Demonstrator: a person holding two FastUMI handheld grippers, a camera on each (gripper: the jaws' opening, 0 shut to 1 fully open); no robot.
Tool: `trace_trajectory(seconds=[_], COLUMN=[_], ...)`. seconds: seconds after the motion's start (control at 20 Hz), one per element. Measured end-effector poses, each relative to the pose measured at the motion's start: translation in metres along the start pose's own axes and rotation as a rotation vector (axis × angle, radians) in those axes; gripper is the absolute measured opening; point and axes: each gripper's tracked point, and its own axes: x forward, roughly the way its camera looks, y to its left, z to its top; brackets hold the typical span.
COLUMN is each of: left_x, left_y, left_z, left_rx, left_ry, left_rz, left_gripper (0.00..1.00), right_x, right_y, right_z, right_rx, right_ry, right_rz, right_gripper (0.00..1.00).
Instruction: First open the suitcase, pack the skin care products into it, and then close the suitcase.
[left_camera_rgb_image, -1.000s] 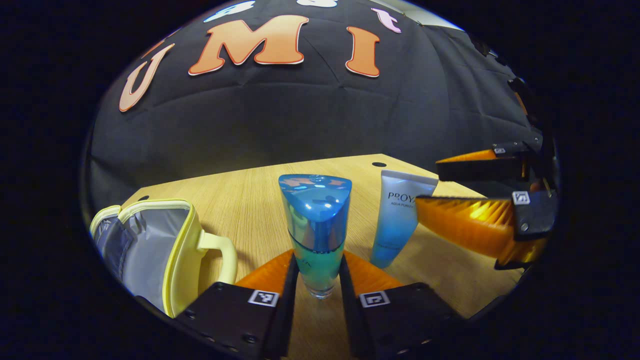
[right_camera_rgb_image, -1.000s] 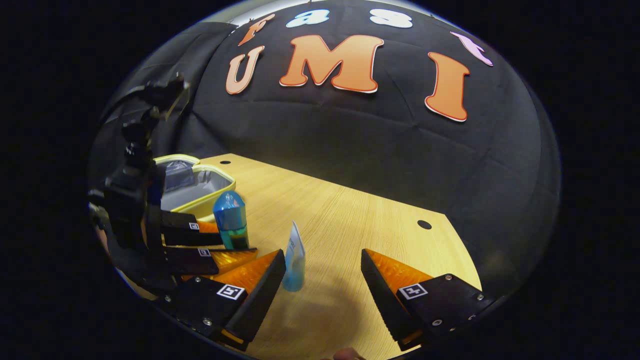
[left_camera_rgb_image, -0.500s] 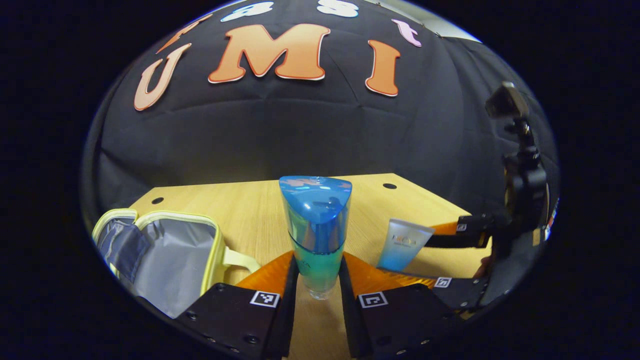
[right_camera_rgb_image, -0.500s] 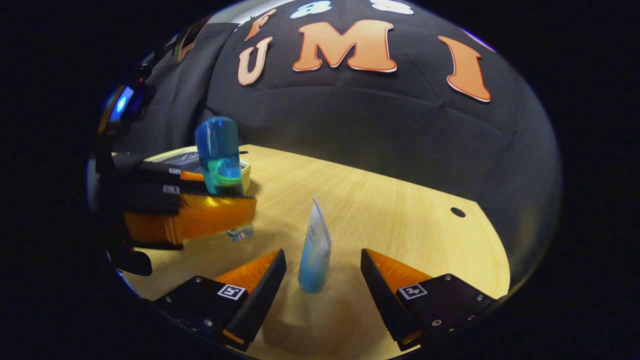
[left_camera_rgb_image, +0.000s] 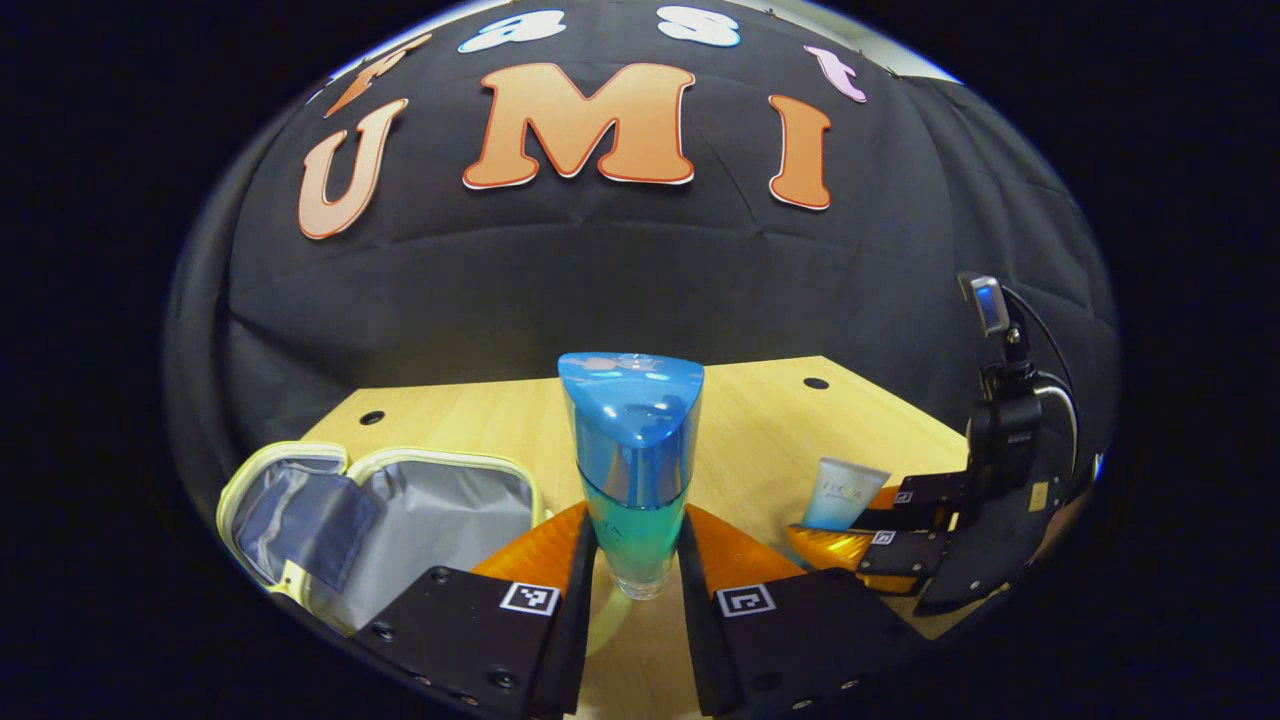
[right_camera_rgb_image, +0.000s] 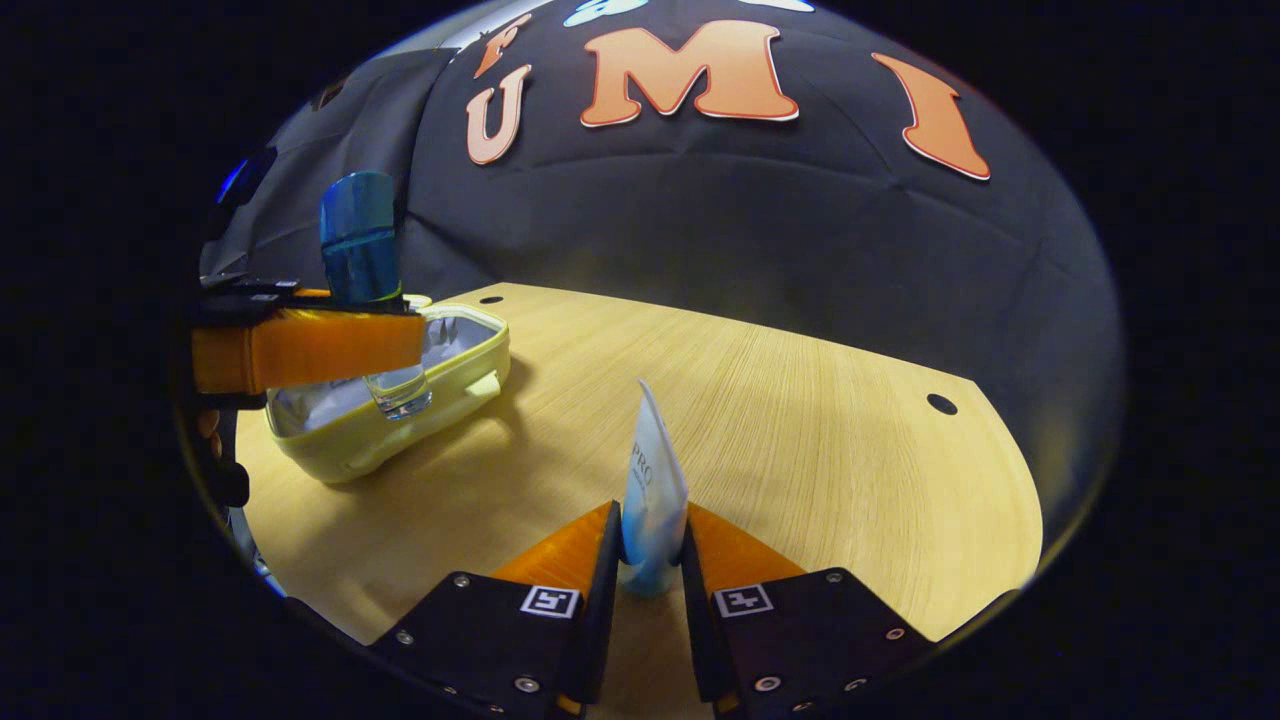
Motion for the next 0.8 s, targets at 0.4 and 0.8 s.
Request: trace_trajectory(seconds=[0.4, 0.8], left_x=[-0.034, -0.074], left_y=[0.072, 0.138], left_z=[0.032, 0.053], left_rx=[-0.016, -0.044], left_ry=[0.008, 0.026], left_rz=[0.083, 0.124], left_gripper=[0.42, 0.42], right_x=[-0.041, -0.064], right_y=[0.029, 0.074], right_z=[0.075, 0.143], right_rx=[0.001, 0.012], right_ry=[-0.055, -0.145], right_rz=[0.006, -0.001], right_gripper=[0.35, 0.35])
